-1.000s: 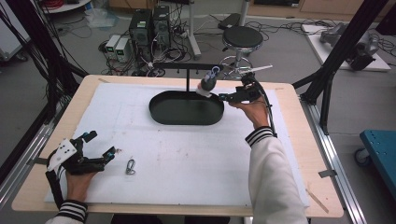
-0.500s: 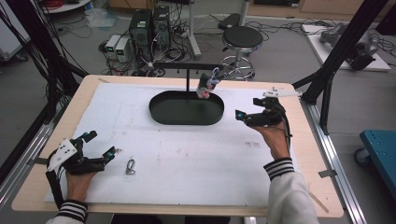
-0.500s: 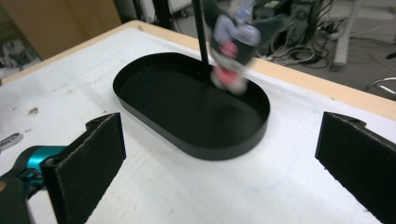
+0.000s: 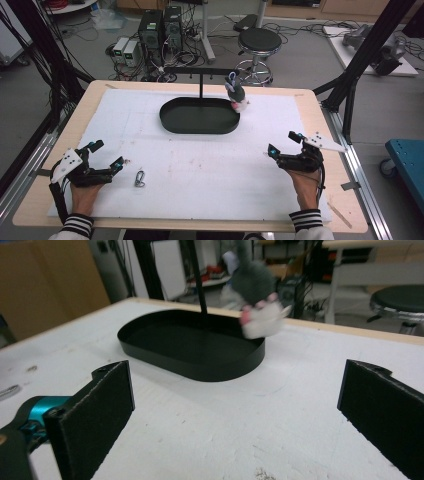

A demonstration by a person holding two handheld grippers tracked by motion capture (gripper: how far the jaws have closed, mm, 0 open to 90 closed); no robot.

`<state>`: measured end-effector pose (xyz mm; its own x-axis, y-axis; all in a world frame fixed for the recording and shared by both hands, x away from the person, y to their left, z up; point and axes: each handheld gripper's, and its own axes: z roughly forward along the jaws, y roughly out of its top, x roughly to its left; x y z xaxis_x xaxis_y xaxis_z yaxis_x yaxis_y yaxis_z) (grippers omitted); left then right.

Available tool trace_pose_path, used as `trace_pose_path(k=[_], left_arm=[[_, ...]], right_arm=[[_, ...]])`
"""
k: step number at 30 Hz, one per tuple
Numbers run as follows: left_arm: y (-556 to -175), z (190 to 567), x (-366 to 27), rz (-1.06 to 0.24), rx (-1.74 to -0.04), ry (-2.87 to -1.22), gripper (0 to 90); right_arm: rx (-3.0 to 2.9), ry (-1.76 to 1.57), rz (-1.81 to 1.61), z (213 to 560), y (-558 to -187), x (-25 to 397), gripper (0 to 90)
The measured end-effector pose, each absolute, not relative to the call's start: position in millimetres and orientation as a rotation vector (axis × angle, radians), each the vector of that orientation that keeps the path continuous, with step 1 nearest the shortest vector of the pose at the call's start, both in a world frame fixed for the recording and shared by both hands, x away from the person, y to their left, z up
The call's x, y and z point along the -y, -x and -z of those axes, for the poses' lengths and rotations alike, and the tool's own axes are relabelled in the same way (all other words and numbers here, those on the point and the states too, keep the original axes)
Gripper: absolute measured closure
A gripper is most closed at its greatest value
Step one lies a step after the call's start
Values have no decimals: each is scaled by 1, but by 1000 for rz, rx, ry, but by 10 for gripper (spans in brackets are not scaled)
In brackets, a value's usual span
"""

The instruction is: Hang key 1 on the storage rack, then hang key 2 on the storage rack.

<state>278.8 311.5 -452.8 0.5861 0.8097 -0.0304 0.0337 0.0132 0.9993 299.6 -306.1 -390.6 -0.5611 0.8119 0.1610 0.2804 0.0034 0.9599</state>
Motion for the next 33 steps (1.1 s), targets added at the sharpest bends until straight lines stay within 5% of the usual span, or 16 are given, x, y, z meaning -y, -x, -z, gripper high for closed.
trace_pose_path(k=[33], left_arm=[[-281,451,-312,-679,-768,-1471,18]], right_arm=[[-1709,-999,-1614,441,-266,295,8]])
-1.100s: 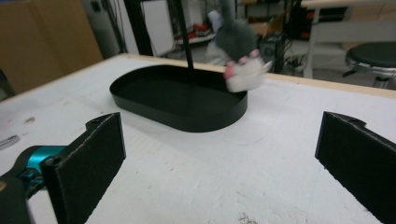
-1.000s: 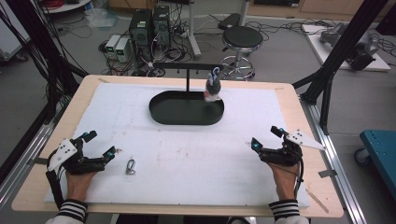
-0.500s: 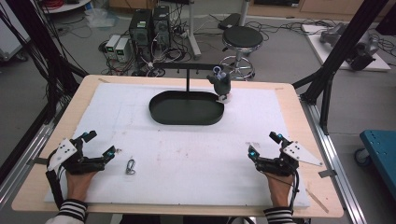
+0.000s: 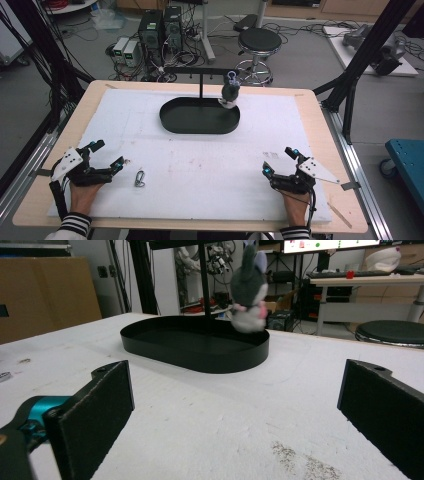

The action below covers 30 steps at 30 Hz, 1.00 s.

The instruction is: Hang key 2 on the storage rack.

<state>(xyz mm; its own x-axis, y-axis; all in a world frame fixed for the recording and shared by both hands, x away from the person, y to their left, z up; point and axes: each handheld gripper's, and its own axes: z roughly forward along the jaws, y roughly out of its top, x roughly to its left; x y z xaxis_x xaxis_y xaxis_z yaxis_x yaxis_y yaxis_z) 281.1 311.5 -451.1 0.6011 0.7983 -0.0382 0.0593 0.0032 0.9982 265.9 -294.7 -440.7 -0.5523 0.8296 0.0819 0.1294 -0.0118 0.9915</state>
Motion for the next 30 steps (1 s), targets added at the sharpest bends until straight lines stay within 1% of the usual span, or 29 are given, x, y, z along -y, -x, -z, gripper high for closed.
trace_pose_path(k=[7,19,30], left_arm=[[-282,446,-316,-646,-764,-1550,18],[-306,414,-324,-492,-707,-1682,18],[-323,392,-316,-401,-589,-1867,18]], right_arm=[[-1682,-1008,-1625,446,-267,297,8],[-1668,-1000,-1619,450,-268,294,8],[-1645,-1000,-1619,451,-265,294,8]])
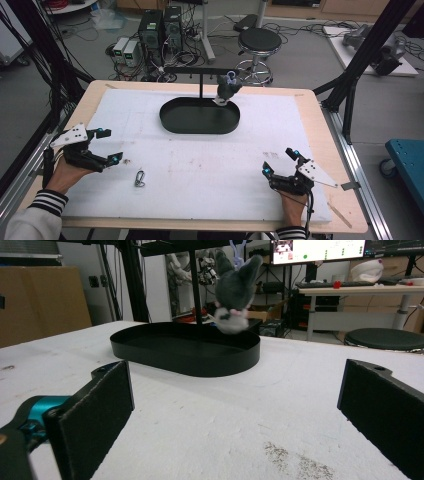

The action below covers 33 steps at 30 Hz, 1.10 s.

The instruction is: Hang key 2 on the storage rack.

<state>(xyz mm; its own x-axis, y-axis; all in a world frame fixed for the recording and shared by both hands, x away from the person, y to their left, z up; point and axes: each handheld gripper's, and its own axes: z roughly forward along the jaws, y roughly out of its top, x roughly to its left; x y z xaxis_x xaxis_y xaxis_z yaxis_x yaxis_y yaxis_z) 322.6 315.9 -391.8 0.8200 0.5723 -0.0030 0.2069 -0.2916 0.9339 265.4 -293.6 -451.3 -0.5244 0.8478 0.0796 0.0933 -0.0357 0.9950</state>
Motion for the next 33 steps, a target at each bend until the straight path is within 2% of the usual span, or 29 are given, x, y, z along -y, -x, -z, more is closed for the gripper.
trace_pose_path(k=[17,33], left_arm=[[-320,380,-284,-297,-375,-2109,18],[-312,390,-261,-217,-276,-2306,18]], right_arm=[[-1648,-989,-1615,452,-266,294,8],[-1637,-993,-1629,452,-265,295,8]])
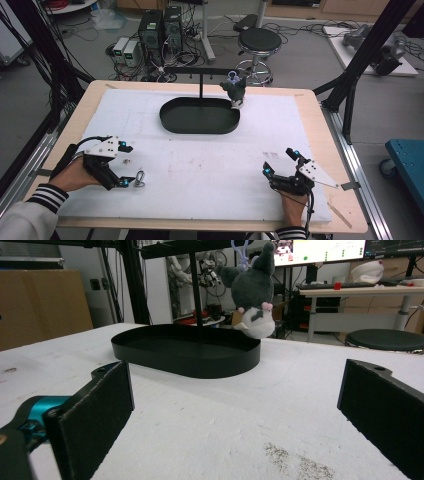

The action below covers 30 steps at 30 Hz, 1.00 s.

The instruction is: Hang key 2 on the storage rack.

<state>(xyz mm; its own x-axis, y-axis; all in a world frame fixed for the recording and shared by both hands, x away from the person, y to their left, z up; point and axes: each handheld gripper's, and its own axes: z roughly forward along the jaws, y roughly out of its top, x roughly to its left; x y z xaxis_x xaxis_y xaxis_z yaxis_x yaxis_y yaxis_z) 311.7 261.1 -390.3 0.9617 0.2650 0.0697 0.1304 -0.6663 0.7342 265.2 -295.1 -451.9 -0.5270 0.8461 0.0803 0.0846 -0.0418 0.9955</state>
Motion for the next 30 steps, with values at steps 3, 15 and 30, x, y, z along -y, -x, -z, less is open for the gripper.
trace_pose_path(k=[3,15,30], left_arm=[[-309,393,-257,-205,-248,-2336,18],[-302,399,-246,-174,-163,-2424,146],[-299,406,-239,-144,-117,-2493,227]], right_arm=[[-1638,-991,-1629,452,-265,295,8],[-1638,-993,-1637,452,-265,295,8],[-1630,-988,-1639,452,-265,296,8]])
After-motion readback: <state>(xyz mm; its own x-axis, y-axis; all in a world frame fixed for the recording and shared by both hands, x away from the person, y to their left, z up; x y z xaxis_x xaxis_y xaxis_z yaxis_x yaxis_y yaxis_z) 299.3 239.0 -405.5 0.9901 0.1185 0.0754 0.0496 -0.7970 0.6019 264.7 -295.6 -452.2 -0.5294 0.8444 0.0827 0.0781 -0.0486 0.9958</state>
